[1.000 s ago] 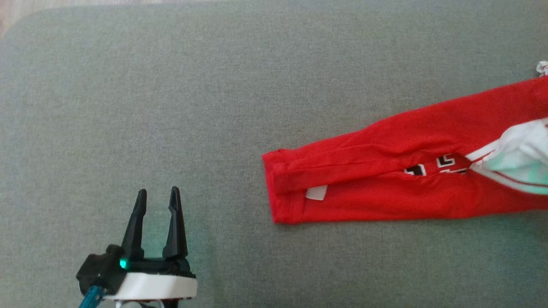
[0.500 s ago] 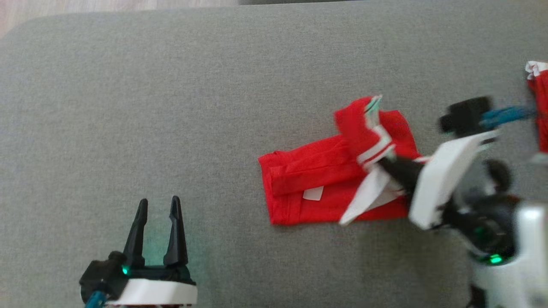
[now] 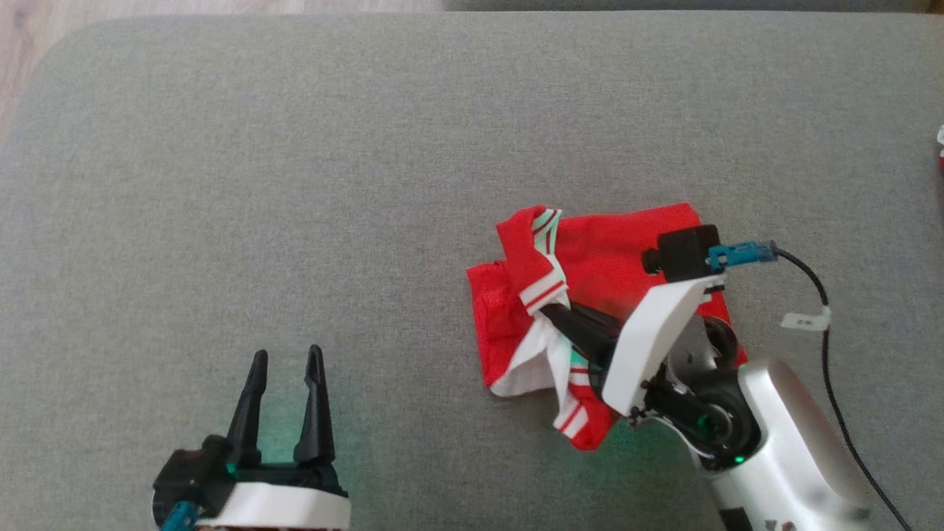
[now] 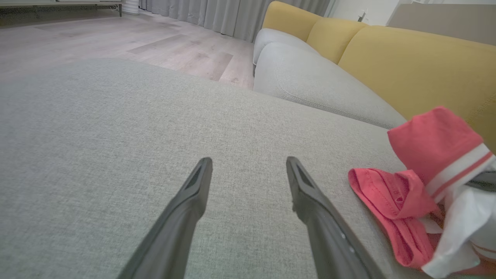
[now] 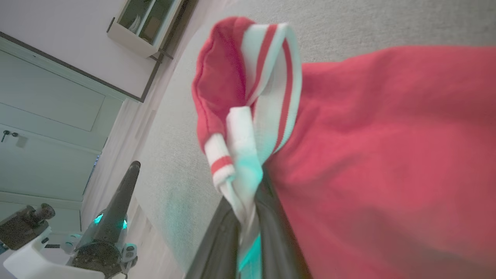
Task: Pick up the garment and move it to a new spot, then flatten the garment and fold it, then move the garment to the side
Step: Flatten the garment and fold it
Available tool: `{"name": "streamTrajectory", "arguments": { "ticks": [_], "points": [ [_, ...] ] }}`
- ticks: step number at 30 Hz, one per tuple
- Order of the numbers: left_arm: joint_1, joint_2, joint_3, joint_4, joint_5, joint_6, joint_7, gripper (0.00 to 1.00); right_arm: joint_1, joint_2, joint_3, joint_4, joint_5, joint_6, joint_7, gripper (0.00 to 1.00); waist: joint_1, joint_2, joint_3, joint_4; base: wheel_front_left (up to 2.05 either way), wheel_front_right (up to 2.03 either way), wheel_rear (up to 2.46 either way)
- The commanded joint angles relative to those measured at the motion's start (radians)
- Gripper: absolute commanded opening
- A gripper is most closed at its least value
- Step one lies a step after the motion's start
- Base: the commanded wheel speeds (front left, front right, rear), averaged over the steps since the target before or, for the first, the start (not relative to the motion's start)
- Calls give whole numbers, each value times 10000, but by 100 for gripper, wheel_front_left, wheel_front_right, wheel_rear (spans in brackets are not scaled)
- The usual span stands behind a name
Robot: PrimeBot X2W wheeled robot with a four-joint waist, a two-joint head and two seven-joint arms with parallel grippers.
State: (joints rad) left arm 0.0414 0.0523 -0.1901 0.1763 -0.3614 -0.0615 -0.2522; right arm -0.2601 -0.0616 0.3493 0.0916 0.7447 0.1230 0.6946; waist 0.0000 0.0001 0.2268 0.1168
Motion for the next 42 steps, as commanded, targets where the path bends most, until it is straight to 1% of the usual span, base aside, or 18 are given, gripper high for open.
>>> {"name": "streamTrajectory", "arguments": {
  "ticks": [1, 2, 3, 4, 5, 6, 8, 11, 13, 14, 16, 18, 21, 25, 28, 34, 37, 42],
  "points": [
    [-150, -19, 247, -245, -52, 54, -95, 100, -428, 113, 286, -289, 173, 77, -166, 0, 0, -1, -26, 21, 0, 0, 0],
    [-137, -19, 228, -236, -54, 70, -95, 100, -507, 113, 396, -171, 292, 77, -278, 0, 0, -1, -57, 33, 0, 0, 0],
    [-117, -19, 218, -227, -59, 90, -95, 100, -586, 113, 518, -86, 446, 77, -419, 7, 0, -1, -80, 34, 0, 0, 0],
    [-95, -19, 216, -218, -59, 113, -95, 100, -653, 113, 630, -1, 644, 77, -574, 44, 0, -1, -102, 27, 0, 0, 0],
    [-70, -19, 218, -204, -52, 137, -95, 100, -737, 113, 774, 56, 782, 77, -730, 97, 0, -1, -123, 10, 0, 0, 0],
    [-45, -19, 225, -193, -44, 155, -95, 100, -798, 113, 864, 115, 939, 77, -939, 100, 0, -1, -148, -12, 0, 0, 0],
    [3, -19, 249, -178, -15, 175, -95, 100, -862, 113, 1005, 175, 1523, 77, -1417, 100, 0, -1, -209, -58, 0, 0, 0],
    [57, -20, 310, -158, 104, 176, -95, 100, -839, 113, 1034, 66, 2821, 77, -2516, 100, 0, -1, -383, -126, 0, 0, 0],
    [109, -20, 358, -162, 105, 199, -95, 100, -802, 113, 998, -43, 3124, 77, -3235, 100, 0, -1, -520, -181, 0, 0, 0],
    [162, -20, 392, -178, 108, 220, -95, 100, -760, 113, 973, -84, 3001, 77, -3493, 100, 0, -1, -592, -244, 0, 0, 0],
    [268, -20, 430, -216, 125, 247, -95, 100, -632, 113, 846, -300, 2017, 77, -3835, 100, 0, -1, -708, -357, 0, 0, 0],
    [361, -20, 451, -260, 151, 264, -95, 100, -360, -11, 513, -628, 498, 77, -4206, 100, 0, -1, -836, -454, 0, 0, 0],
    [442, -20, 524, -375, 247, 267, -95, 100, 289, -682, 6, -1163, -1969, 77, -4903, 100, 0, -1, -1045, -545, 0, 0, 0],
    [494, -20, 654, -535, 601, 187, -95, 100, 1413, -1272, -1302, -1337, -4355, 77, -6191, 100, 0, -1, -1287, -571, 0, 0, 0],
    [492, -20, 760, -561, 918, 92, -95, 100, 2196, -1390, -2291, -1033, -5703, 77, -7347, 100, 0, -1, -1489, -533, 0, 0, 0],
    [592, -20, 895, -517, 1142, 12, -95, 100, 3229, -1107, -3372, -171, -6729, 77, -8849, 100, 0, -1, -1993, -363, 0, 0, 0],
    [864, -20, 1006, -469, 1216, 33, -95, 100, 3677, -625, -3861, 462, -6815, 77, -9207, 100, 0, -1, -2411, -311, 0, 0, 0],
    [1072, -20, 1075, -606, 1255, 117, -95, 100, 3660, -280, -4058, 657, -6814, 77, -9434, 100, 0, -1, -2651, -318, 0, 0, 0]
  ]
}}
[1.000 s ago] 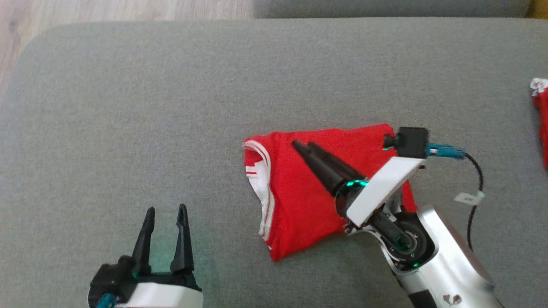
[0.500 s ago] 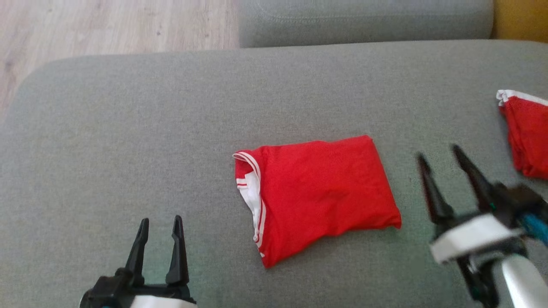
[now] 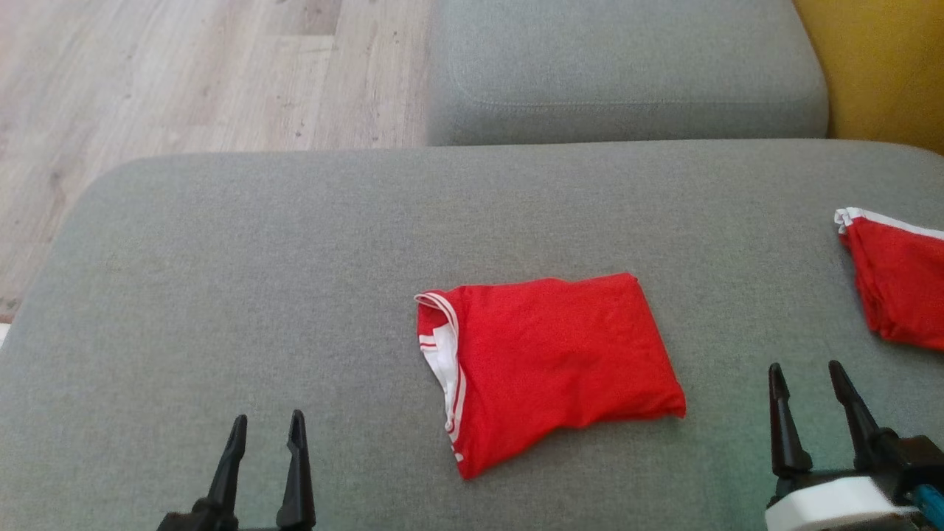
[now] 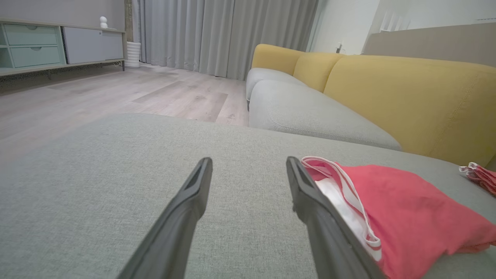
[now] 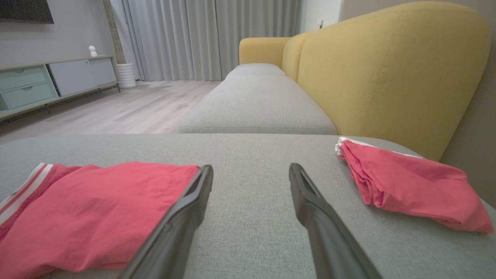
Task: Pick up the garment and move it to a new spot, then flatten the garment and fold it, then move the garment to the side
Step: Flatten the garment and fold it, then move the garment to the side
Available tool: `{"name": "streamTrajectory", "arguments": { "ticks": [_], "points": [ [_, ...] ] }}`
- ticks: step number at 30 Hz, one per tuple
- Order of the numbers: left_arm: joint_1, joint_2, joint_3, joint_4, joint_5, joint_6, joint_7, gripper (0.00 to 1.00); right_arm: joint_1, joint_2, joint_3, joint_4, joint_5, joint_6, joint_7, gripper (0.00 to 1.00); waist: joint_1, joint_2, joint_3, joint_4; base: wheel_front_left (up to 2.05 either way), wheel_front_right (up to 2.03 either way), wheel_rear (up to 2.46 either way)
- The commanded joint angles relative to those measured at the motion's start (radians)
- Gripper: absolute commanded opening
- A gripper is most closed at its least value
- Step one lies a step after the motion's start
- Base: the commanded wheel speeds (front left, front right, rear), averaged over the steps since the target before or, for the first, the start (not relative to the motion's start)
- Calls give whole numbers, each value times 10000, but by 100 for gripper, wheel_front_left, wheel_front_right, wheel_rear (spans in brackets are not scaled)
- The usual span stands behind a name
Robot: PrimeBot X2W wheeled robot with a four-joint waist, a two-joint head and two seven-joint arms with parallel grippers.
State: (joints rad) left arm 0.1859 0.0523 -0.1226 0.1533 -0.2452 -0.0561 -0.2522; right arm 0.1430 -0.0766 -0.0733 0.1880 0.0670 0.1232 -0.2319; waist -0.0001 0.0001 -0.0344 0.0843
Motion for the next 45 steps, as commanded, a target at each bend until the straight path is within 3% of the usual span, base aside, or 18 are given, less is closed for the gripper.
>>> {"name": "streamTrajectory", "arguments": {
  "ticks": [1, 25, 29, 32, 36, 41, 45],
  "points": [
    [-348, -20, 398, -406, 92, 78, -95, 100, -376, -90, 126, -307, -50, 75, -194, 100, 1, -1, -67, 17, 0, 0, 0],
    [-497, -20, 648, -98, 437, -340, -95, 100, -59, 259, 217, -31, -231, 75, -297, 100, 1, -1, -9, -150, 0, 0, 0],
    [-563, -20, 647, -93, 433, -353, -95, 100, -497, 261, 695, -178, 846, 75, -101, 100, 1, -1, 116, -91, 0, 0, 0],
    [-592, -20, 639, -84, 426, -364, -95, 100, -908, 261, 993, -406, 1509, 75, 539, 100, 1, -1, 200, -60, 0, 0, 0],
    [-620, -20, 488, 82, 539, -435, -95, 100, -1971, 219, 1230, -763, 3219, 75, 2775, 100, 1, -1, 473, -9, 0, 0, 0],
    [-883, -20, 361, 242, 651, -552, -95, 100, -3286, 78, 1056, -62, 3703, 75, 5935, 100, 1, -1, 760, 192, 0, 0, 0],
    [-1106, -20, 253, 382, 702, -618, -95, 100, -3923, 108, 882, 1160, 3530, 75, 7392, 100, 1, -1, 859, 456, 0, 0, 0]
  ]
}}
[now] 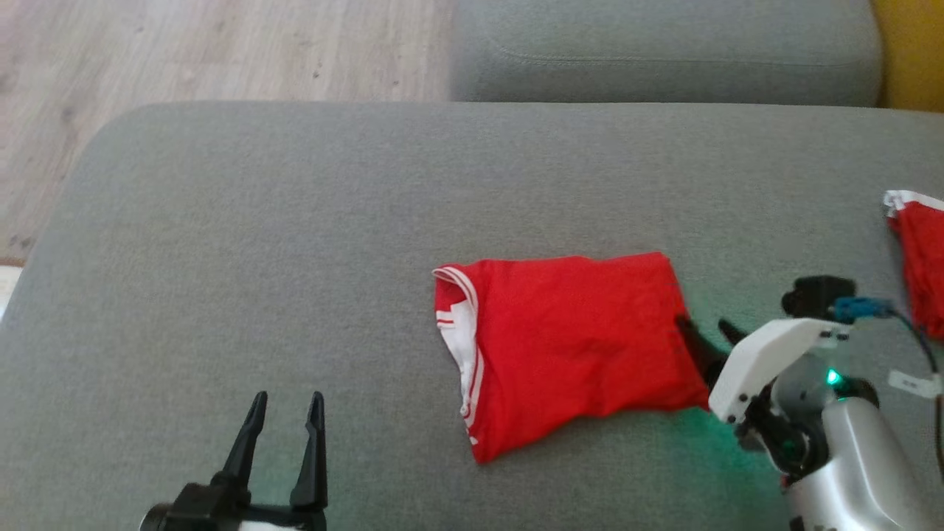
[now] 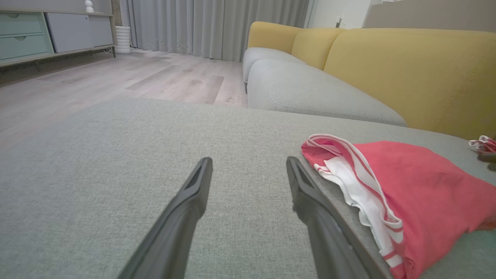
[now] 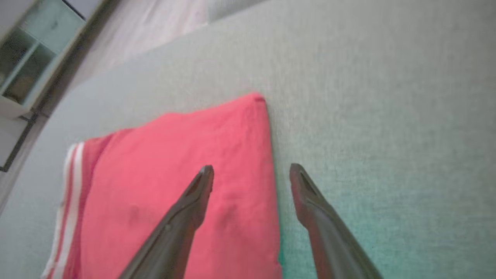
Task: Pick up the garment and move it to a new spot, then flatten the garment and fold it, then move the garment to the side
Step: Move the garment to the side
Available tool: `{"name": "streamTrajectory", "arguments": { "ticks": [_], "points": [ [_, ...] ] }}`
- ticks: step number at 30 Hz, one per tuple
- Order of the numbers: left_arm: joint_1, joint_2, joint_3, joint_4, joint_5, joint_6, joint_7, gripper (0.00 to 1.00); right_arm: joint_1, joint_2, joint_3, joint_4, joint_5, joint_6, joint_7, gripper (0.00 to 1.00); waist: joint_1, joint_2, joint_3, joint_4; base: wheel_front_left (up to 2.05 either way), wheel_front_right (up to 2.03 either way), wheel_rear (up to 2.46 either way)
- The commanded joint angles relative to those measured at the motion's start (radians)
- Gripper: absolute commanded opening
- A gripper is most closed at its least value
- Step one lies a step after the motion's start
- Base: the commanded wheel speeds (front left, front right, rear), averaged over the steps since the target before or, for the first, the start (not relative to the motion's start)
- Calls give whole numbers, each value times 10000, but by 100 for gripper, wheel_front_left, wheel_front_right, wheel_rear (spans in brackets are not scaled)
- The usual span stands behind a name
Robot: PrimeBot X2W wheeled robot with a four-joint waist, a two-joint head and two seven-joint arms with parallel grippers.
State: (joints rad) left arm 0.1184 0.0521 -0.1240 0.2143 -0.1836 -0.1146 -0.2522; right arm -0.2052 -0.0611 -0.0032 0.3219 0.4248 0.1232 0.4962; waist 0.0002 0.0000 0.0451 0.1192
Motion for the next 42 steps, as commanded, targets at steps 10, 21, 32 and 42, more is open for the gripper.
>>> {"name": "streamTrajectory", "arguments": {
  "ticks": [10, 21, 32, 42],
  "points": [
    [-674, -18, 173, -181, 92, -63, -95, 100, -1720, 95, 160, 2538, -120, 75, 723, 0, -2, 0, 351, 361, 0, 0, 0],
    [-963, -18, 209, -387, 46, -3, -95, 100, -4518, -437, -491, 3063, -539, 75, -790, 0, -2, 0, 1034, -1044, 0, 0, 0],
    [-1582, 180, -18, -653, 300, -129, -95, 100, -6235, -1680, -2844, 3520, -2028, 75, -1390, 0, -2, 0, 1753, -1886, 0, 0, 0],
    [-1536, 370, -139, -607, 264, -154, -95, 100, -6441, -2227, -4312, 3658, -4168, 75, -1669, 0, -2, 0, 1815, -1631, 0, 0, 0]
  ]
}}
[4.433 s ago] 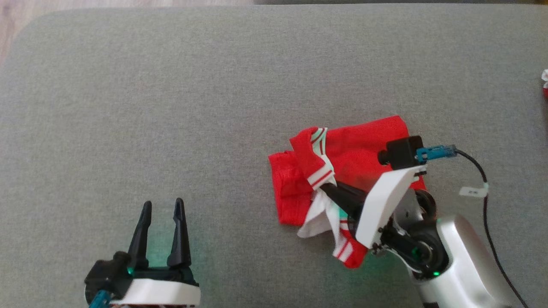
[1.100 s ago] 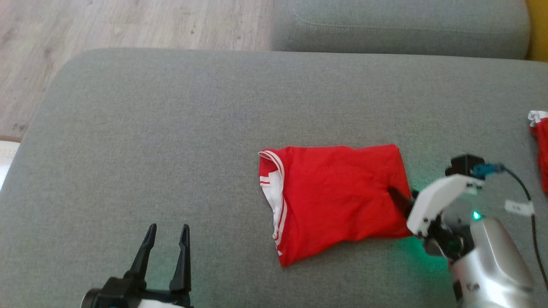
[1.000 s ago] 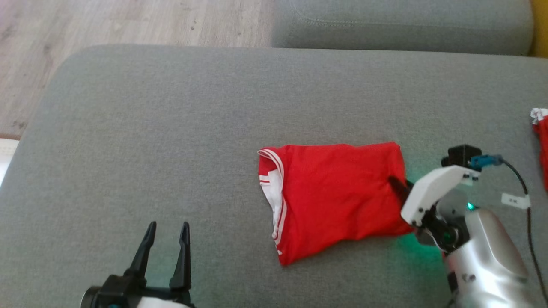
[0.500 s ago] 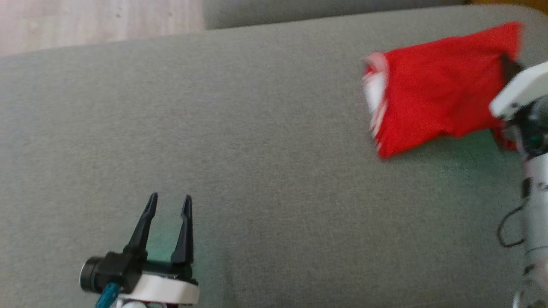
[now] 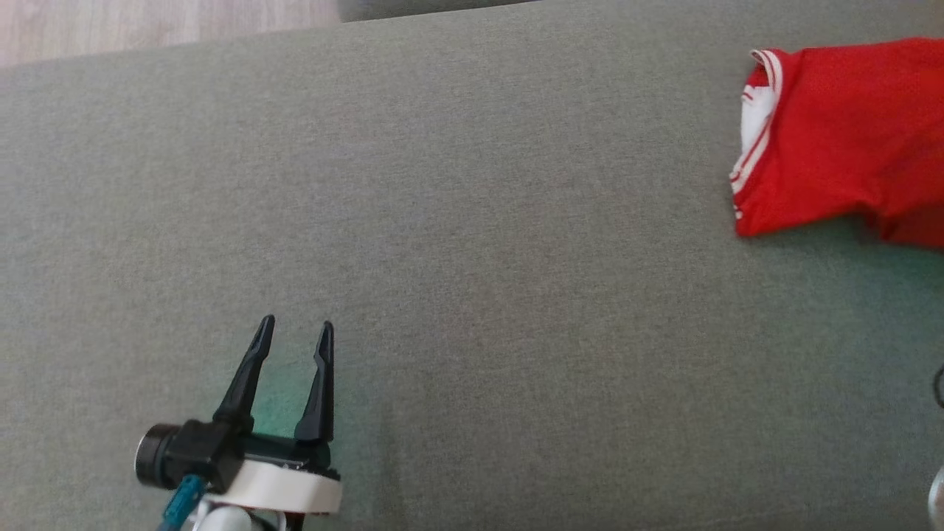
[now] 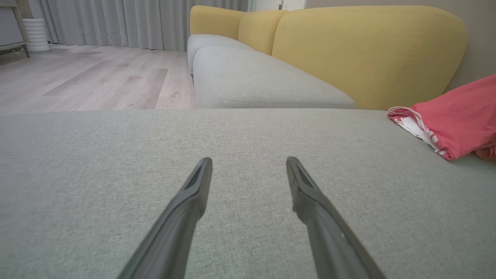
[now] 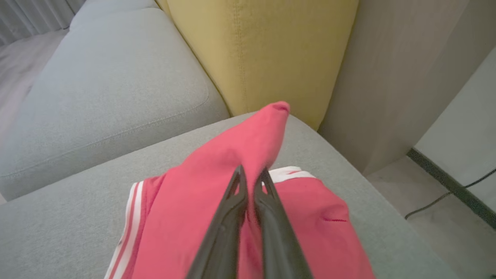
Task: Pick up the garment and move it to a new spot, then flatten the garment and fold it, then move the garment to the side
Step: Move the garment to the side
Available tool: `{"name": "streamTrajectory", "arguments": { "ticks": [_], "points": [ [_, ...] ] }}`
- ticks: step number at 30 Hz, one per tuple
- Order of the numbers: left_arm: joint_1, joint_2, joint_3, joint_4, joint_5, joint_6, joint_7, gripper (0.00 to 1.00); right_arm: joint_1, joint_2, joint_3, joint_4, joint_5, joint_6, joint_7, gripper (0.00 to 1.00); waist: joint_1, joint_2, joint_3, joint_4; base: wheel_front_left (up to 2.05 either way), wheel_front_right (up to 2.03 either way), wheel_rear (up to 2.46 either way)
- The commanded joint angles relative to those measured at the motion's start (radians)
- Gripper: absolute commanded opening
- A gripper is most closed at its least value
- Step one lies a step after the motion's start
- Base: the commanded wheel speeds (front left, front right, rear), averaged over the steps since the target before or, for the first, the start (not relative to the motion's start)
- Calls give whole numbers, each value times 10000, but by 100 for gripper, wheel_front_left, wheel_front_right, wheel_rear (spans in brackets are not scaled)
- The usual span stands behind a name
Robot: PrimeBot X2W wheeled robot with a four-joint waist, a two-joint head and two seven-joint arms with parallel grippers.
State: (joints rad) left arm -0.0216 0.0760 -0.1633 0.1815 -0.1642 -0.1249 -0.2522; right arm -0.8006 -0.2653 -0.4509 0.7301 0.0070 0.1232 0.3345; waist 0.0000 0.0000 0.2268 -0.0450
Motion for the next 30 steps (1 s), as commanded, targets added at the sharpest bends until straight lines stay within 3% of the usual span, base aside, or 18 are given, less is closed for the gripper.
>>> {"name": "streamTrajectory", "arguments": {
  "ticks": [1, 2, 3, 4, 7, 11, 18, 25, 30],
  "points": [
    [-110, 141, 255, -263, 73, -52, -95, 100, -511, -249, -8, -509, -272, 75, -98, 0, 0, 0, -5, 37, 0, 0, 0],
    [-65, 153, 260, -224, 79, -53, -95, 100, -498, -413, -351, -730, -1177, 75, -247, 31, 0, 0, -16, 74, 0, 0, 0],
    [-51, 151, 266, -202, 73, -53, -95, 100, -465, -477, -480, -894, -1730, 75, -376, 96, 0, 0, -29, 88, 0, 0, 0],
    [-39, 149, 270, -181, 68, -54, -95, 100, -426, -503, -604, -1073, -2279, 75, -530, 100, 0, 0, -63, 99, 0, 0, 0],
    [-33, 119, 307, -149, 10, -54, -95, 100, -252, -358, -615, -1715, -3700, 75, -1229, 100, 0, 0, -178, 118, 0, 0, 0],
    [-1, 47, 490, -144, -41, -27, -95, 100, 8, 320, -221, -2216, -4129, 75, -2217, 100, 0, 0, -462, 89, 0, 0, 0],
    [330, -120, 755, 47, -315, 65, -95, 100, 1492, 1298, 1492, -3059, -2897, 75, -3714, 100, 0, 0, -1249, 105, 0, 0, 0],
    [700, -204, 931, 391, -232, 481, -95, 100, 4837, 1926, 2596, -4793, -1356, 75, -4522, 100, 0, 0, -2109, 456, 0, 0, 0],
    [915, -227, 1141, 433, -92, 772, -95, 100, 7005, 2105, 3150, -5295, -1039, 75, -5263, 100, 0, 0, -2325, 732, 0, 0, 0]
  ]
}}
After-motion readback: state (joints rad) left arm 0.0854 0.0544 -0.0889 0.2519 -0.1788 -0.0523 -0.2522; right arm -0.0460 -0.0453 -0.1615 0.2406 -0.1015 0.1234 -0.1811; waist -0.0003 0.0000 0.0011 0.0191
